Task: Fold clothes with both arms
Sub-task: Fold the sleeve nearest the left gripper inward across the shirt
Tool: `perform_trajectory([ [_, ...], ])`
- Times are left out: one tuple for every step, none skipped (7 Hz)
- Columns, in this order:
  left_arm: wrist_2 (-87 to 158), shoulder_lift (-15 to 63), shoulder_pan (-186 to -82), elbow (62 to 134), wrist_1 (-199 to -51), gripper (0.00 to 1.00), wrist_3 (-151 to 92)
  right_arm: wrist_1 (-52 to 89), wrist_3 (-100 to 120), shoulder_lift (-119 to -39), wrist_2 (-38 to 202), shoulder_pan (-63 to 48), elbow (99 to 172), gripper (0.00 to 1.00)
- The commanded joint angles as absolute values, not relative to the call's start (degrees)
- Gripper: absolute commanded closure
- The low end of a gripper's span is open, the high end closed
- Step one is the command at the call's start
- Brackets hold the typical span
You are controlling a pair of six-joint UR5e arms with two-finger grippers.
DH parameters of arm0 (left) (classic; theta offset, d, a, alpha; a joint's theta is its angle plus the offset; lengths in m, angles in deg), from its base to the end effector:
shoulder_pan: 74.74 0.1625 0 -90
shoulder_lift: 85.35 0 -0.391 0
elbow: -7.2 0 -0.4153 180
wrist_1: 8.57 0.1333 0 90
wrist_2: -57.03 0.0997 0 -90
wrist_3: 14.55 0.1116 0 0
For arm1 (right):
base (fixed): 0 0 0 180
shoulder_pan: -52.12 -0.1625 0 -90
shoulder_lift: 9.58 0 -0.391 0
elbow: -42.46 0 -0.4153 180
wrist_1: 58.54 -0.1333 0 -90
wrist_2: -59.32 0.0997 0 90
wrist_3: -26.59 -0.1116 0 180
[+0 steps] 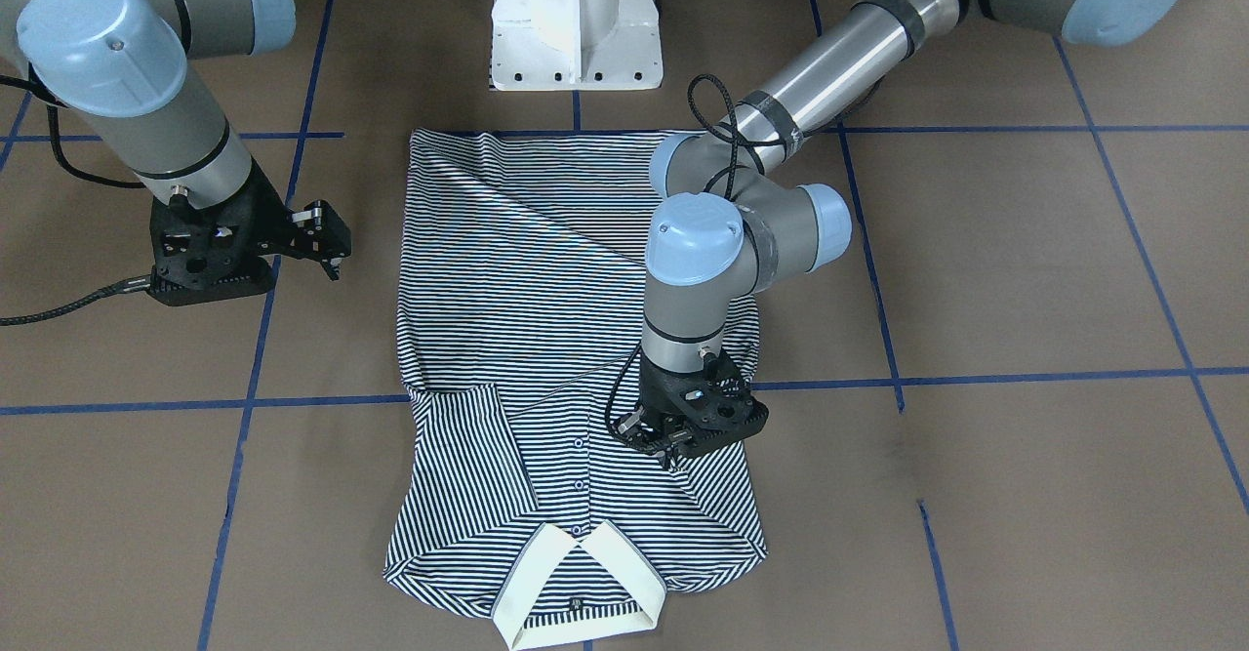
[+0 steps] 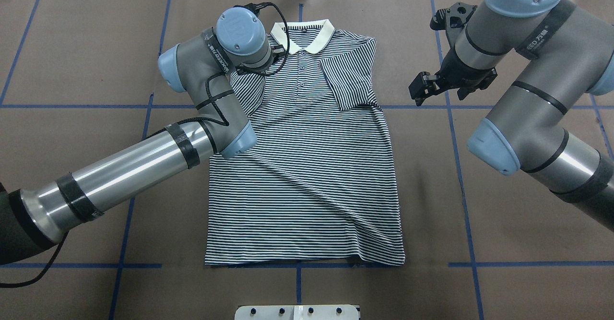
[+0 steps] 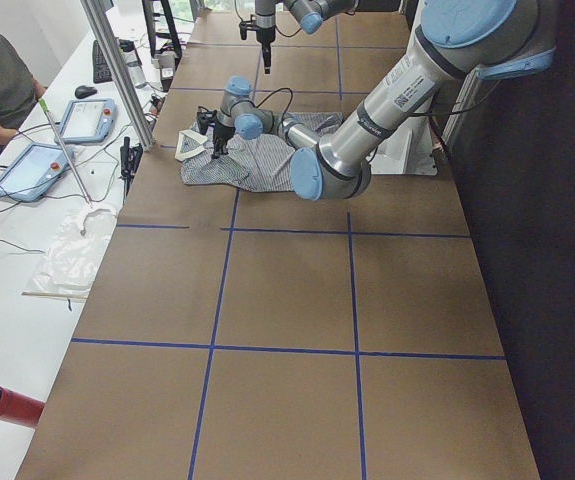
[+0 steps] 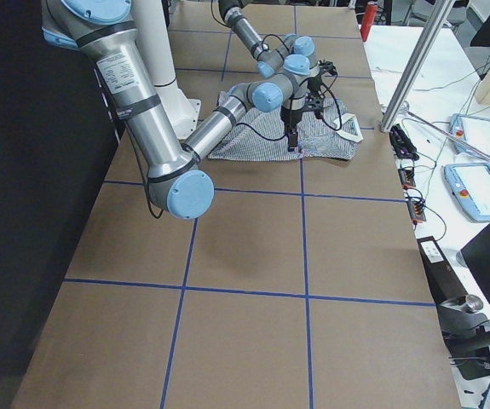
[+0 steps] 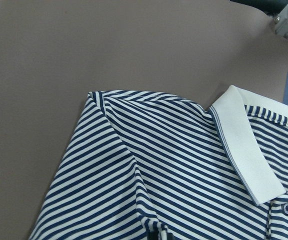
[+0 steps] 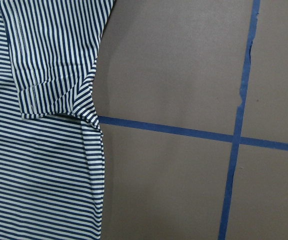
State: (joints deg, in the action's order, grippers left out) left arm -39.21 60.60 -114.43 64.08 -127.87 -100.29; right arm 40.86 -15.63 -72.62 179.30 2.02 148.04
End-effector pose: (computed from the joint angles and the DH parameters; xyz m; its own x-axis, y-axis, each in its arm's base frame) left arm 0.5809 -0.6396 0.2097 0.5133 -0.3301 -0.7922 0.5322 0.8466 -0.0079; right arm -0.3380 -0.5251 0.2567 0.7233 -0.1350 0.6772 0.0690 0.9899 0.1237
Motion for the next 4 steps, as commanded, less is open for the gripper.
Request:
perform_trajectory([
  [-39.38,60.99,-114.29,64.06,-130.81,0.00,-99.98,40.86,-15.59,-72.69,179.20,2.11,147.93,0.00],
  [-39.73,60.81,-114.29,65.45,-130.82,0.00,-97.46,40.86,-15.68,-72.69,179.29,2.11,147.93,0.00],
  [-40.61,60.46,-114.29,66.86,-130.21,0.00,-96.82,40.86,-15.77,-72.77,179.46,2.19,148.11,0.00],
  [-44.70,57.85,-114.38,70.62,-128.03,0.00,-94.73,40.60,-18.29,-73.56,179.64,2.54,149.06,0.00],
])
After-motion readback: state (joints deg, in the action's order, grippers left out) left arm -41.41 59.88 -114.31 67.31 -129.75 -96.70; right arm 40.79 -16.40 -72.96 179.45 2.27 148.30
